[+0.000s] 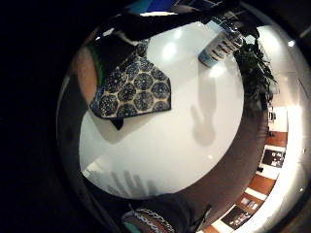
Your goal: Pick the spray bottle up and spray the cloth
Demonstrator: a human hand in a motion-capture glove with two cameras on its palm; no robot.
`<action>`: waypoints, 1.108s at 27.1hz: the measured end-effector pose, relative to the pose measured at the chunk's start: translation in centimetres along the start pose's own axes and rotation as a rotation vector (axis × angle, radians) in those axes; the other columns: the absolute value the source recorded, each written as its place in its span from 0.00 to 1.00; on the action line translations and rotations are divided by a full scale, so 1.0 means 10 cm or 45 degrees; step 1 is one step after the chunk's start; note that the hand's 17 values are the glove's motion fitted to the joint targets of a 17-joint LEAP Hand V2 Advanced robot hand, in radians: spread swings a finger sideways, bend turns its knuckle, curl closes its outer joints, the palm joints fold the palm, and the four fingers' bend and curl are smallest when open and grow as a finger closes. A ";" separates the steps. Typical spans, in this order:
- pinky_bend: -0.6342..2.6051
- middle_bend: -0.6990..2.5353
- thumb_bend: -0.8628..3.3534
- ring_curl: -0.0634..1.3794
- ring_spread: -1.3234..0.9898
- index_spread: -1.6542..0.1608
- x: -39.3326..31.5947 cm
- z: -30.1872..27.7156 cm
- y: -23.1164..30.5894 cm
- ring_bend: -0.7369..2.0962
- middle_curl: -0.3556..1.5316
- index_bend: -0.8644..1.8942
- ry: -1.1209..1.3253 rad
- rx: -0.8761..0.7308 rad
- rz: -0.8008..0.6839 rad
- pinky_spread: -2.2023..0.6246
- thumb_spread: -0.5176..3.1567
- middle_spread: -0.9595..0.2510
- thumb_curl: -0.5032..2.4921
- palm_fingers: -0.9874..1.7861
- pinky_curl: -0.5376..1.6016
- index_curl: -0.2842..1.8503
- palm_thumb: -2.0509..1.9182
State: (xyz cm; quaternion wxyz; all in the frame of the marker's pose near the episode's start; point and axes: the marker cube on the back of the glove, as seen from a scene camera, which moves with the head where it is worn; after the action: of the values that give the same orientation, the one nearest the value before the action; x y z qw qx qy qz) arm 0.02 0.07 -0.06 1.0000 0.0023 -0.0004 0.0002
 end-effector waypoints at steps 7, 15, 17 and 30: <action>0.33 0.30 0.24 0.10 0.57 0.73 0.03 0.04 0.02 0.32 0.26 0.39 -0.008 0.003 0.010 0.85 0.34 0.81 0.20 0.51 0.34 0.21 0.60; 0.33 0.28 0.24 0.13 0.58 0.70 0.26 0.09 -0.14 0.33 0.28 0.39 -0.040 0.069 0.124 0.86 0.40 0.81 0.21 0.52 0.36 0.24 0.62; 0.32 0.27 0.24 0.14 0.58 0.70 0.39 0.08 -0.22 0.34 0.29 0.39 -0.044 0.098 0.186 0.86 0.41 0.81 0.22 0.53 0.36 0.24 0.63; 0.32 0.26 0.23 0.18 0.56 0.70 1.34 0.06 -0.75 0.35 0.30 0.38 -0.166 0.336 0.646 0.87 0.45 0.81 0.23 0.54 0.38 0.26 0.65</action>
State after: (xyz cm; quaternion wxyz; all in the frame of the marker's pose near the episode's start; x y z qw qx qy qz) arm 13.38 -7.43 0.53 0.9569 0.1323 -0.0651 0.2501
